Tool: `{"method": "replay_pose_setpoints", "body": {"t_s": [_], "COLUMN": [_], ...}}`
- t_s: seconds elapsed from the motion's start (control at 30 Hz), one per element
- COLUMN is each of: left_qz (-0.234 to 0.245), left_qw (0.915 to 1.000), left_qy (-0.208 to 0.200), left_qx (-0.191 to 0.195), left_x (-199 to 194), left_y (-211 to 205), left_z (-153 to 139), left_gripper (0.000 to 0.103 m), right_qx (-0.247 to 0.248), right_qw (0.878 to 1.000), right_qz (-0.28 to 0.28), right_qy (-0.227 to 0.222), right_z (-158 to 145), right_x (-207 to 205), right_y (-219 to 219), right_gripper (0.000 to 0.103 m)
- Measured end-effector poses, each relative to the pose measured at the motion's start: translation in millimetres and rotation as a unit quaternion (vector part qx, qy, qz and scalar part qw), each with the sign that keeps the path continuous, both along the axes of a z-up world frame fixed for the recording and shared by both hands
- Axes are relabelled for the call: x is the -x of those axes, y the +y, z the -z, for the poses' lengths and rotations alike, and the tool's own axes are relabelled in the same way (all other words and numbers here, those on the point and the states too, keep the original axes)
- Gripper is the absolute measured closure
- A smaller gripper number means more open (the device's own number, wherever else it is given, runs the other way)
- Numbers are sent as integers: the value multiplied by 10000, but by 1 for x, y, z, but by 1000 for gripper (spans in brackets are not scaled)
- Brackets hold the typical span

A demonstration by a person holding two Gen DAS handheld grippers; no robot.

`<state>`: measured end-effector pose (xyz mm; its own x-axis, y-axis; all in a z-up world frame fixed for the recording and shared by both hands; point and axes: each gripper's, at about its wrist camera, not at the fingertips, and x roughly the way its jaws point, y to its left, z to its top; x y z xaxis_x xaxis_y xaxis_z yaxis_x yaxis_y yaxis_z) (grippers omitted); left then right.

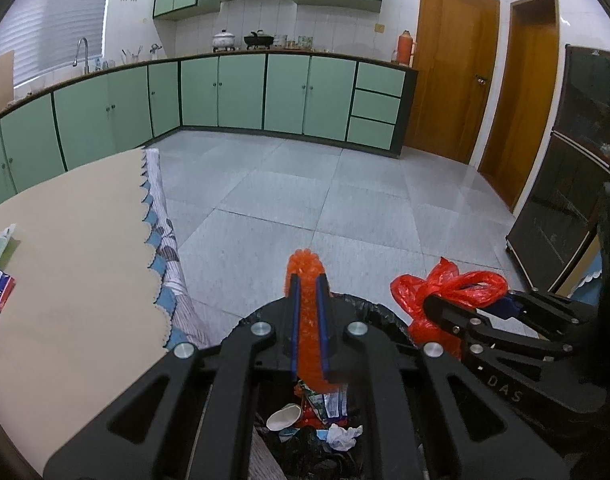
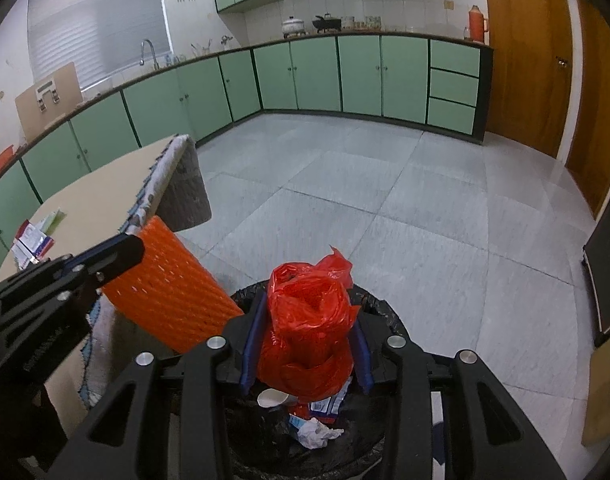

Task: Collect trash
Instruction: 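Open the right tool over the bin while the left tool releases the orange net into it, then move both open tools over the remaining wrappers on the table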

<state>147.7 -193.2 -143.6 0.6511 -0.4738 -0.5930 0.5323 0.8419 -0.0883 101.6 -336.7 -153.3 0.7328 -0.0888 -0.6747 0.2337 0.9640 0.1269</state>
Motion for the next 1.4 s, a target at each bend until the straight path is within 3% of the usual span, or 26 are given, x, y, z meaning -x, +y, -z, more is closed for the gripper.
{"method": "replay_pose_setpoints", "body": {"t_s": [0.13,0.27,0.33,0.57,0.8,0.87,0.97,1.17,1.4], "left_qz": [-23,-50,-48,-119,-350,-521,-759,-1405,-2255], "left_qw": [10000,9999,9999,9998,9984,9968,9938,9840,9679], "left_qy": [69,113,142,20,-362,-539,-747,-1074,-1113], "left_qx": [-14,7,47,133,252,289,320,233,61], "left_x": [-4,-5,-7,-6,-3,-1,1,2,-3], "left_y": [2,1,2,8,36,53,78,141,226], "left_z": [2,1,0,-13,-42,-53,-67,-88,-94], "left_gripper": [94,77,74,66,48,35,28,23,23], "right_qx": [-92,-107,-99,-85,163,205,278,339,286], "right_qw": [9999,9998,9997,9998,9994,9988,9973,9917,9802], "right_qz": [-16,-36,-35,38,93,73,-62,-574,-1421], "right_qy": [92,190,211,174,-288,-448,-683,-1097,-1347], "right_z": [6,12,13,9,-23,-34,-52,-77,-90], "right_x": [-5,-9,-9,-5,6,7,5,-4,-36], "right_y": [-6,-6,-5,-7,5,11,27,71,150], "right_gripper": [64,56,49,43,18,13,9,6,6]}}
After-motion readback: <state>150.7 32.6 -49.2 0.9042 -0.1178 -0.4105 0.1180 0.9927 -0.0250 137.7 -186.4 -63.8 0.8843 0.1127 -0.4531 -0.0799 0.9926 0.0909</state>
